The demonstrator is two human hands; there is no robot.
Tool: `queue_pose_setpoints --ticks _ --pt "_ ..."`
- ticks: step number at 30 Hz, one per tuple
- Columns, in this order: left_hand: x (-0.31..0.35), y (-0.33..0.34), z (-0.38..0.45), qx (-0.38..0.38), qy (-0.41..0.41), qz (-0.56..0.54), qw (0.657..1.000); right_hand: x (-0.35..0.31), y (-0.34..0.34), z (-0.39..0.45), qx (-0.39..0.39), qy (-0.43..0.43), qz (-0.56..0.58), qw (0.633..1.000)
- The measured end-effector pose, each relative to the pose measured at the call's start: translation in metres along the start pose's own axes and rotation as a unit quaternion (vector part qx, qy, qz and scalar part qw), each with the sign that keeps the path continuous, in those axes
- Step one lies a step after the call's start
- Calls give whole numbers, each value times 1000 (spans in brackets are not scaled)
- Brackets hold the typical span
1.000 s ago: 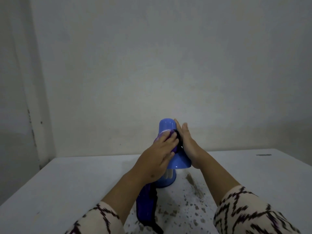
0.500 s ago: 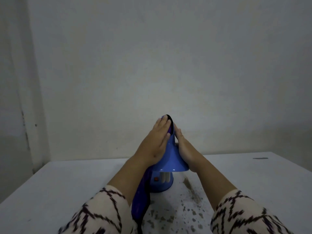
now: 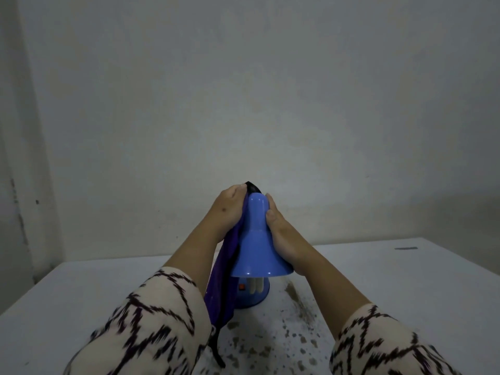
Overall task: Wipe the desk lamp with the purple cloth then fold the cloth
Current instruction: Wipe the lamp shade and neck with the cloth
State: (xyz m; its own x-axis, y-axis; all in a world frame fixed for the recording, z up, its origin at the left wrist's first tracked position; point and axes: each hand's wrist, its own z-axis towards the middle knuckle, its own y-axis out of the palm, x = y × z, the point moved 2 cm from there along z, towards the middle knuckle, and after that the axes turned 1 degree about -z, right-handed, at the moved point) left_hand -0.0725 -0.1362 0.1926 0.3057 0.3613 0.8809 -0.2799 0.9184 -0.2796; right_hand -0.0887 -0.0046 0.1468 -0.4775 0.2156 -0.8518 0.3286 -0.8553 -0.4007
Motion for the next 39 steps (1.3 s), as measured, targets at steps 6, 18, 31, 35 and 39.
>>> queue_pose_setpoints --ticks 6,18,31,35,39 --pt "2 9 -17 -14 146 51 988 -3 0 1 4 -10 -21 1000" --pt "-23 9 -56 -55 246 184 950 -6 -1 3 -7 -12 -24 1000" --pt "-33 9 -85 -65 234 163 956 -3 1 2 -14 10 12 1000" --pt "-35 8 -96 -57 227 153 960 -4 3 1 -9 10 13 1000" --pt "-35 9 -106 -49 216 133 966 -4 2 0 3 3 5 1000"
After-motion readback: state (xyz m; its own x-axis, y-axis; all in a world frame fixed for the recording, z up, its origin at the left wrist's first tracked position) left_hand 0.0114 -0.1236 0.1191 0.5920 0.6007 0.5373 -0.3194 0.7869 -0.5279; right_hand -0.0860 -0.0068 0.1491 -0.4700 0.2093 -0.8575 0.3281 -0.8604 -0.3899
